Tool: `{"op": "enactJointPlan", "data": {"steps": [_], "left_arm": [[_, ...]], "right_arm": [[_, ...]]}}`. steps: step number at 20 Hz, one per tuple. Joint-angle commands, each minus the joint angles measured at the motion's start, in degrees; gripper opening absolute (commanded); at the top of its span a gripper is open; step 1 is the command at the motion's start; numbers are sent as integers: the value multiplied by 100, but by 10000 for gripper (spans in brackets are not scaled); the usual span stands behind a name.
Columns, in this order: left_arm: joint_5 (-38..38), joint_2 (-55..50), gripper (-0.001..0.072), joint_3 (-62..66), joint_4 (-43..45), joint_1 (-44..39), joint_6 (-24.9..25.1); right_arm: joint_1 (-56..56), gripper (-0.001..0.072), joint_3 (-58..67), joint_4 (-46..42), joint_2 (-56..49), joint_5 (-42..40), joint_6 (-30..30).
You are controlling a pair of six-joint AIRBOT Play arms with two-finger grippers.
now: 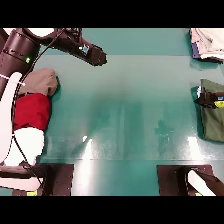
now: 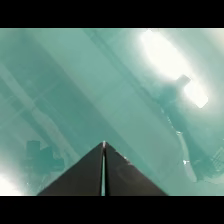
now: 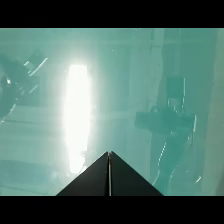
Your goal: Fold the shirts.
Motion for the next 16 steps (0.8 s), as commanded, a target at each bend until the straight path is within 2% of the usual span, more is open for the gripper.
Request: {"op": "enactJointPlan", "data": {"steps": [1, 12, 14, 15, 16], "left_arm": [[2, 0, 27, 2, 2, -2, 0], [59, 0, 27, 2, -2, -2, -2], [341, 0, 27, 0, 17, -2, 48], [485, 0, 54, 2, 240, 15, 133], [579, 0, 369, 2, 774, 17, 142]], "right_arm": [[17, 26, -2, 2, 0, 15, 2], [20, 26, -2, 4, -2, 17, 2], [20, 26, -2, 4, -2, 20, 2], [17, 26, -2, 4, -2, 20, 2], [20, 26, -2, 7, 0, 20, 4]]}}
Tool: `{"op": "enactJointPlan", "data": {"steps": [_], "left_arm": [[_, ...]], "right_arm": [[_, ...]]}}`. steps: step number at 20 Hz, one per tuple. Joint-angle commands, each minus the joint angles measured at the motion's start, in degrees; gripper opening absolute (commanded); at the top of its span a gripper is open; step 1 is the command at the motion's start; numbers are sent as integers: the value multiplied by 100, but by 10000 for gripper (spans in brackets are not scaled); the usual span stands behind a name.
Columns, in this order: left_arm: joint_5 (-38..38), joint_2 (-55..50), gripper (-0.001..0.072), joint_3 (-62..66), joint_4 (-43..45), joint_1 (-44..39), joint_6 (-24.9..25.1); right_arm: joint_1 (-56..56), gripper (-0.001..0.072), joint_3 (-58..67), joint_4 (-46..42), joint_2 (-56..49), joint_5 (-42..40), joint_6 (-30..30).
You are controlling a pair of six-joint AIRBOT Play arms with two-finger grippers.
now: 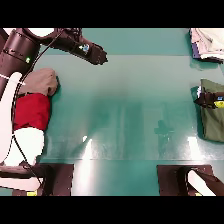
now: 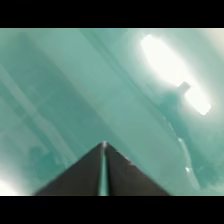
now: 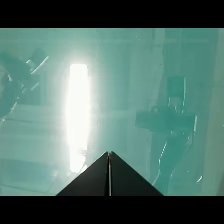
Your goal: Fold the shirts.
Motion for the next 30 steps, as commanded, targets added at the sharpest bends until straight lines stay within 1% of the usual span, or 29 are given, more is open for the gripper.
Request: {"op": "enactJointPlan", "data": {"steps": [1, 3, 4, 6, 8, 10, 12, 15, 17, 19, 20, 21, 22, 23, 25, 28, 30], "left_arm": [[378, -9, 593, 0, 1475, 13, -129], [387, -74, 595, 0, 3458, 103, -885], [385, -162, 596, -2, 3976, 304, -1292], [297, -435, 596, -2, 4048, 881, -1613], [44, -848, 596, -2, 4006, 1445, -1650], [70, -1193, 597, -140, 3687, 1954, -1751], [96, -1434, 596, -407, 3515, 2312, -1744], [243, -1602, 596, -977, 3453, 2605, -1733], [361, -1615, 595, -1338, 3488, 2669, -1731], [407, -1615, 592, -1429, 3523, 2669, -1731], [426, -1613, 445, -1397, 3512, 2669, -1733], [417, -1613, 178, -1349, 3467, 2669, -1729], [409, -1613, 39, -1259, 3399, 2669, -1731], [354, -1613, 27, -1106, 3257, 2669, -1731], [243, -1582, 26, -608, 2800, 2651, -1655], [48, -1117, 26, 262, 1932, 2389, -1110], [-190, -562, 26, 765, 1257, 2028, -616]], "right_arm": [[4, 26, -2, 4, -2, 2, 4], [4, 26, -2, 9, -2, 4, 4], [4, 26, -2, 42, -2, 4, 4], [4, 26, -2, 48, -2, 7, 7], [4, 26, -2, 50, -2, 7, 7], [4, 26, -2, 48, -2, 7, 127], [4, 26, -2, 48, -2, 0, 160], [4, 26, -2, 48, -2, -2, 166], [4, 26, -2, 48, -2, -13, 262], [4, 26, -2, 48, -2, -63, 262], [4, 26, -2, 50, 0, -90, 273], [4, 26, 0, 50, -2, -101, 306], [4, 26, 0, 50, 0, -96, 306], [4, 26, 0, 55, 2, -87, 306], [4, 26, 92, 133, -2, -50, 435], [4, 26, 697, 334, -2, -48, 457], [4, 26, 1252, 345, -2, -170, 457]]}}
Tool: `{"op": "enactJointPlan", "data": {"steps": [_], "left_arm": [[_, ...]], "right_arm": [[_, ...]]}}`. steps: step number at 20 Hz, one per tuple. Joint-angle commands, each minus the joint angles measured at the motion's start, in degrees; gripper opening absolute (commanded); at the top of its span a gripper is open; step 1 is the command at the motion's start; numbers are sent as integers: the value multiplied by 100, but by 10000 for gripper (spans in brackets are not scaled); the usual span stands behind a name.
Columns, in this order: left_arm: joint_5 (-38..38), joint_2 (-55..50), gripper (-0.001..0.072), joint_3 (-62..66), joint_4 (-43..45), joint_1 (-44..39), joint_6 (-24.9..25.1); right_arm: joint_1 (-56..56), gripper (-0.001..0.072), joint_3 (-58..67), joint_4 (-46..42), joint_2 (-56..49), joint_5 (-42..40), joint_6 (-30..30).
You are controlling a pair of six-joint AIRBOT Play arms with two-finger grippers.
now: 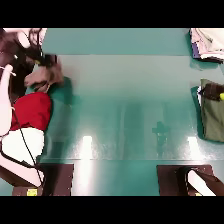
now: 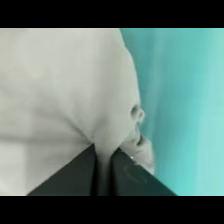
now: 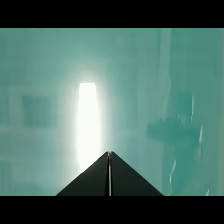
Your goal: Fold the shirts.
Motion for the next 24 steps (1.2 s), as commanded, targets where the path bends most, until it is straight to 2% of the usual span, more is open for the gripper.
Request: {"op": "enactJointPlan", "data": {"steps": [1, 5, 8, 11, 15, 16, 17, 18, 19, 24], "left_arm": [[-326, 876, 26, 734, -1390, -540, 846], [-905, 1947, 26, 728, -2618, -1447, 1613], [-975, 2218, 26, 682, -2608, -2149, 1652], [-741, 2159, 27, 304, -2583, -2638, 1792], [-702, 1641, 27, -507, -2452, -2756, 1856], [-684, 1469, 54, -605, -2142, -2743, 1751], [-693, 1300, 373, -634, -1729, -2712, 1537], [-730, 1207, 642, -638, -1399, -2629, 1255], [-804, 1200, 657, -647, -1268, -2479, 997], [-1652, 1373, 656, -824, -2026, -1600, 732]], "right_arm": [[4, 26, 846, 98, 0, -177, 33], [4, 26, 1694, 94, 0, -306, 28], [4, 26, 2072, 94, 0, -337, 26], [4, 26, 2159, 90, 0, -319, 24], [4, 26, 2037, 87, -37, -262, 24], [4, 26, 1969, 87, -39, -245, 24], [4, 26, 1886, 85, -39, -208, 24], [4, 26, 1808, 87, -37, -166, 24], [4, 26, 1725, 90, -37, -153, 24], [4, 26, 1491, 87, -39, -179, 24]]}}
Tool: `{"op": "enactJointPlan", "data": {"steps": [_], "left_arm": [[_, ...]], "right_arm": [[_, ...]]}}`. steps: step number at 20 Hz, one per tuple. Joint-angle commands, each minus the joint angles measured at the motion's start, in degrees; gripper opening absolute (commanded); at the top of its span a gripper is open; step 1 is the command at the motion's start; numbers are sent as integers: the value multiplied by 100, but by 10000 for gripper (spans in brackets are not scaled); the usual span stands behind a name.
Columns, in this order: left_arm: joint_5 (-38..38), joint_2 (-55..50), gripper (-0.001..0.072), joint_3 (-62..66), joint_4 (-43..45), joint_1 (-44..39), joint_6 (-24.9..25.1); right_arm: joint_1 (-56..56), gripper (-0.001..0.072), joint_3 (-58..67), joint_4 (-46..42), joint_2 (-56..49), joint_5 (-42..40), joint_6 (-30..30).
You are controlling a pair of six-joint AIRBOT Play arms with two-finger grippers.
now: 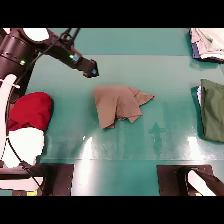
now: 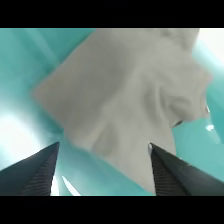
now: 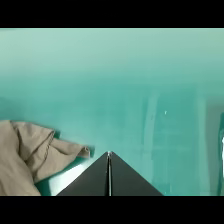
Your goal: Fold the shirts.
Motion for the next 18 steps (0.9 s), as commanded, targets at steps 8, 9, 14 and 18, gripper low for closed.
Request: {"op": "enactJointPlan", "data": {"steps": [8, 9, 14, 18], "left_arm": [[457, 44, 657, -3093, -1233, 168, -151], [640, 44, 657, -3469, -1709, 151, 20], [1930, 13, 657, -4437, -2321, -367, 323], [2437, -7, 385, -4435, -2343, -603, 205]], "right_arm": [[4, 26, -310, 7, -2, -68, 0], [4, 26, -310, 11, -2, -85, 0], [4, 26, -310, 11, -2, -149, 0], [7, 26, -310, 13, -2, -127, 0]]}}
